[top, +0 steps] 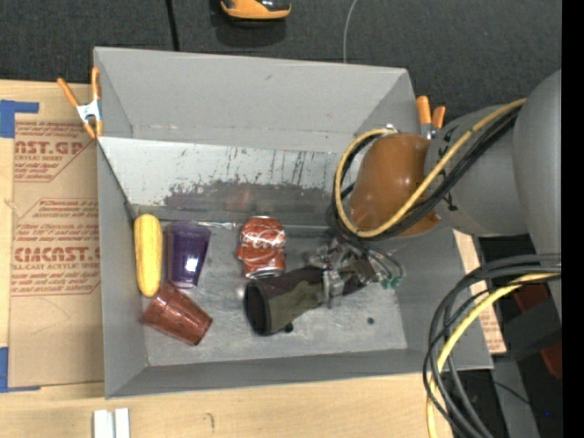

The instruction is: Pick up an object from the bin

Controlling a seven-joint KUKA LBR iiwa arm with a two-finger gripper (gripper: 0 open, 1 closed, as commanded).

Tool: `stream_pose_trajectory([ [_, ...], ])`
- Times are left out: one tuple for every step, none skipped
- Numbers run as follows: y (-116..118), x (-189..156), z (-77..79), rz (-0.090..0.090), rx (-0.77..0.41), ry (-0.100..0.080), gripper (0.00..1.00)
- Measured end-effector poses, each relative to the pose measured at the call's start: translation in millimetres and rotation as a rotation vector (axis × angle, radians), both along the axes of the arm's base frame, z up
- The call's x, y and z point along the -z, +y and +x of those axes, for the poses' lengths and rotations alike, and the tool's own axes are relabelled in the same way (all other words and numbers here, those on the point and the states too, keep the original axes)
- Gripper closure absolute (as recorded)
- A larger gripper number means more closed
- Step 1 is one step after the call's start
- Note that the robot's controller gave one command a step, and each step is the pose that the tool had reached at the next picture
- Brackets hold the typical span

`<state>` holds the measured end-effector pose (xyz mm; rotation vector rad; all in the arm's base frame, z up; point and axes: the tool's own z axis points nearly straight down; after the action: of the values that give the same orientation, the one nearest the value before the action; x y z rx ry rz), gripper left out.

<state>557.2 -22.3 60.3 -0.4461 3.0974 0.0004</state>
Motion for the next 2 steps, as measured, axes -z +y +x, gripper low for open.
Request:
stream_pose_trajectory([
  [0.1,-6.3,-0.6,-0.001,0.000,0.003,1.00],
  [0.0,-19.1,-1.6,-0.001,-0.001,0.007,1.00],
])
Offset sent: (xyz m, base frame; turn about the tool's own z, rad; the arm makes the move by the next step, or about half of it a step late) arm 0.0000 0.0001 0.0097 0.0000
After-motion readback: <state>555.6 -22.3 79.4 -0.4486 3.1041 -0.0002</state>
